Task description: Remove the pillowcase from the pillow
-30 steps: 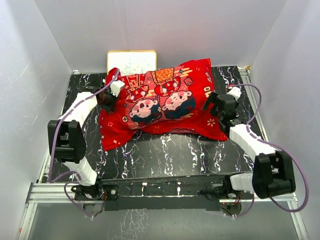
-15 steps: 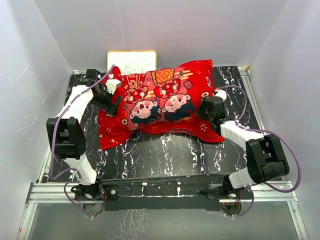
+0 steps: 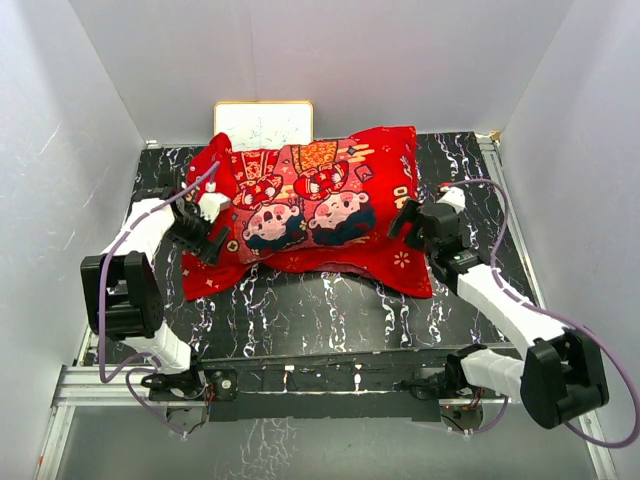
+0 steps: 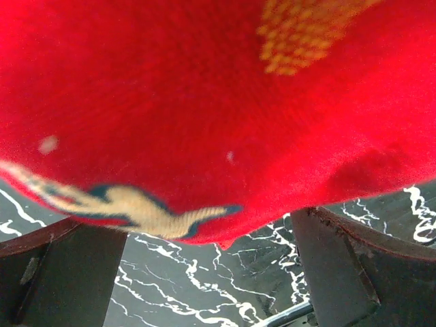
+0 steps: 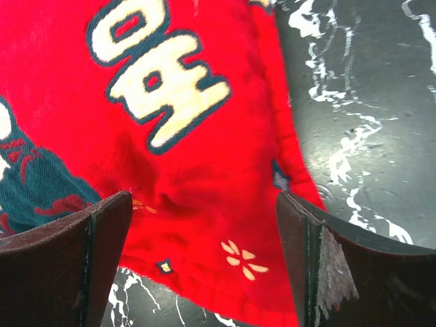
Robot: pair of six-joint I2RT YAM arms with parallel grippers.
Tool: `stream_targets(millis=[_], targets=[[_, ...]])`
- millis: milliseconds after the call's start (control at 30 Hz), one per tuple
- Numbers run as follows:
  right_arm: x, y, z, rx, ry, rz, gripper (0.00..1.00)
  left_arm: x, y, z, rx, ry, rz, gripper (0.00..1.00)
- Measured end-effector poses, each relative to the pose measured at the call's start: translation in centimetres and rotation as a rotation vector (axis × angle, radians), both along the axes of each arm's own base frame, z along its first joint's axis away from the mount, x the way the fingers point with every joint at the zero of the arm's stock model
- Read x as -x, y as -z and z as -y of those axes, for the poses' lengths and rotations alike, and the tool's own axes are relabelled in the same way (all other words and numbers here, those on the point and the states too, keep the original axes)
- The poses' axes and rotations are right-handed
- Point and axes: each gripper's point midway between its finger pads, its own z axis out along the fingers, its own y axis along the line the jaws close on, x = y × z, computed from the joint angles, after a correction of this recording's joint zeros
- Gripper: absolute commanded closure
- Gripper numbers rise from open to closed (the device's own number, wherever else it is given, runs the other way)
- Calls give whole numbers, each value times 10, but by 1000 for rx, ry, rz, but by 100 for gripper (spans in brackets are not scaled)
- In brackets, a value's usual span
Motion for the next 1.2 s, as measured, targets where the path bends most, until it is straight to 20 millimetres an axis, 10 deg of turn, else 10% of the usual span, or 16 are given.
stream_targets(millis=[333,567,767,900,1067,1200], targets=[[28,-9,25,-36,54,-32,2,6,11,-15,-14,-18,0,3],[62,59,-7,-53,-34,-224,5,4,-18,-49,3,-68,76,3],[69,97,-17,-8,-62,-333,16,44,31,-34,41,-47,-13,7],[62,98,-17,-4,-57,-312,31,51,61,-29,63,-74,-66,34],[57,103,-16,23,-67,-305,61,32,66,-28,81,-133,-23,97],[57,103,-18,29,-81,-305,81,27,53,-15,154,-153,-15,100]])
